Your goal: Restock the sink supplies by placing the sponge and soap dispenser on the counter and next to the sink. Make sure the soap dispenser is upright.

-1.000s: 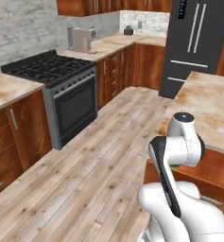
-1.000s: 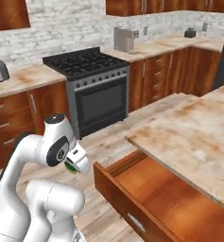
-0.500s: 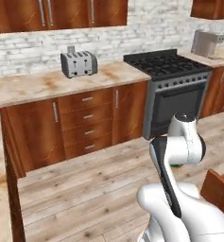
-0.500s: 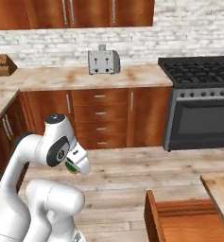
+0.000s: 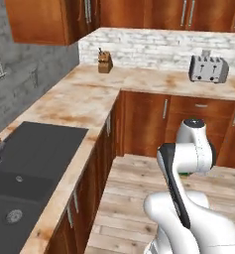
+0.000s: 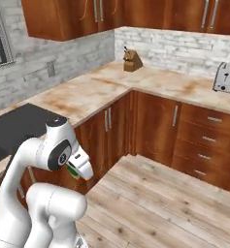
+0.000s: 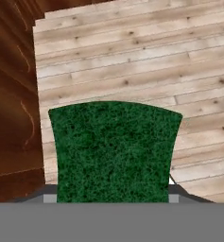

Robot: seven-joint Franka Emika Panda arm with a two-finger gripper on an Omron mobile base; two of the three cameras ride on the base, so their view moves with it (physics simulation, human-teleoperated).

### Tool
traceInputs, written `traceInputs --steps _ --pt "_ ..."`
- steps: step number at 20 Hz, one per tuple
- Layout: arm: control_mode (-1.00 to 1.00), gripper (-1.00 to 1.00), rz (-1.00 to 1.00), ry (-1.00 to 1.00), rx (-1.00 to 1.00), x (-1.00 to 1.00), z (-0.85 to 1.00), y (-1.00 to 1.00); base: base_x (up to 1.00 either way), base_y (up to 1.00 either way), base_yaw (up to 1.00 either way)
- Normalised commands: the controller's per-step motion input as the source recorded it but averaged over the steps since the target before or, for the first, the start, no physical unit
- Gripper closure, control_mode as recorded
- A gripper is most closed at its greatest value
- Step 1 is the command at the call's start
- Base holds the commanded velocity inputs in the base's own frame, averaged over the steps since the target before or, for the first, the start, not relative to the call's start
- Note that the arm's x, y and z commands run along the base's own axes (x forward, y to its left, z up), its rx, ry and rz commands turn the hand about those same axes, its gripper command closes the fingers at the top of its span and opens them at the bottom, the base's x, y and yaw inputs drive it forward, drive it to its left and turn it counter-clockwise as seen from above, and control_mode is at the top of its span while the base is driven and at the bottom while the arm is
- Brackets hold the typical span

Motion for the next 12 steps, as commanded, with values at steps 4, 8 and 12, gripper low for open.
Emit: traceInputs --steps 4,8,12 --pt "1.00 1.00 0.00 0.00 0.00 0.00 0.00 0.00 0.00 0.00 1.00" --pt "1.00 1.00 0.00 0.00 0.00 0.00 0.00 0.00 0.00 0.00 1.00" --pt "1.00 1.00 0.00 0.00 0.00 0.00 0.00 0.00 0.00 0.00 0.99"
